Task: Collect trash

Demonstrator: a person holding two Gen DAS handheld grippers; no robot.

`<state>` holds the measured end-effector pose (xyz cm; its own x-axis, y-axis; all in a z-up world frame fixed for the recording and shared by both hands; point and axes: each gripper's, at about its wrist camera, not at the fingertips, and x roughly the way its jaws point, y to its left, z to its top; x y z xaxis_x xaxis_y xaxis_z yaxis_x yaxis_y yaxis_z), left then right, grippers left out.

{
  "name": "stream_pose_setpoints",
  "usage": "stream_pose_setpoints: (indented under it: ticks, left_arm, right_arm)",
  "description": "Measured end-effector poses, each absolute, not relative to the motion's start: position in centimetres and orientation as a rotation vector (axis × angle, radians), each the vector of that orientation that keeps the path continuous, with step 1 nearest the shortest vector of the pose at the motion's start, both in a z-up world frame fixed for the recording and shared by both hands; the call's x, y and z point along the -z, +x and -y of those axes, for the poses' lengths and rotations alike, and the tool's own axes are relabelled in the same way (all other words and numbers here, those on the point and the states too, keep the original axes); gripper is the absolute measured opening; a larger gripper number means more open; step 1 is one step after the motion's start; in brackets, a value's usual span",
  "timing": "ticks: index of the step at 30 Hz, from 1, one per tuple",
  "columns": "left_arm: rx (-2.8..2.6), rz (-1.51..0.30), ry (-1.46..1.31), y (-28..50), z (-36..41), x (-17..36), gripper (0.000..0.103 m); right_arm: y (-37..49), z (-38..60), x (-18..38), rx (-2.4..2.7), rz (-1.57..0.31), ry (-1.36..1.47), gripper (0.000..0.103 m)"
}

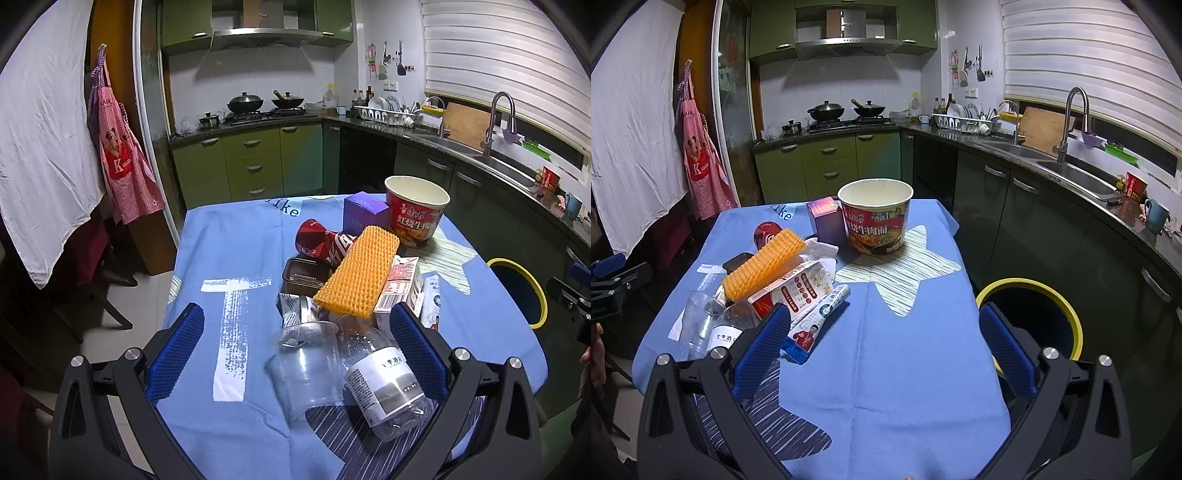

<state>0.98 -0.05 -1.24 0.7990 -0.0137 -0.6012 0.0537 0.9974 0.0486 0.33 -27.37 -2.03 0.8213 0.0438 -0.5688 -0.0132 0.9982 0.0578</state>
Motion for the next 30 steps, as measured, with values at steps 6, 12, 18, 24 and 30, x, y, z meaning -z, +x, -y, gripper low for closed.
stream_pose_setpoints:
  ticks: [6,12,18,24,30]
  left_arm:
    - [0.037,-0.648,0.076,1.0,0.5,1.3,0.099]
    - [0.042,-0.653,0.084,1.1,0.8,1.4,0.099]
    - [0.046,-0.668,0.089,3.2,0.4,1.5,0.099]
    - [0.055,-0.672,0.086,9.4,-1.3,0.4,0.099]
    - [0.0,-0.689,0.07,17.9,-3.2,1.2,0.099]
  right_arm:
    - [0.4,27.6,2.4,-0.033,-0.614,0.058,0.097]
    - [0.6,27.8,2.9,-0.034,-0.615,0.066,0.097]
    - [2.2,27.8,3.2,-0.041,-0.639,0.046,0.097]
    - [9.4,30.8,0.4,-0.189,-0.721,0.13,0.097]
    - [18.6,32.2,-2.2,-0.138,-0.787,0.097,0.097]
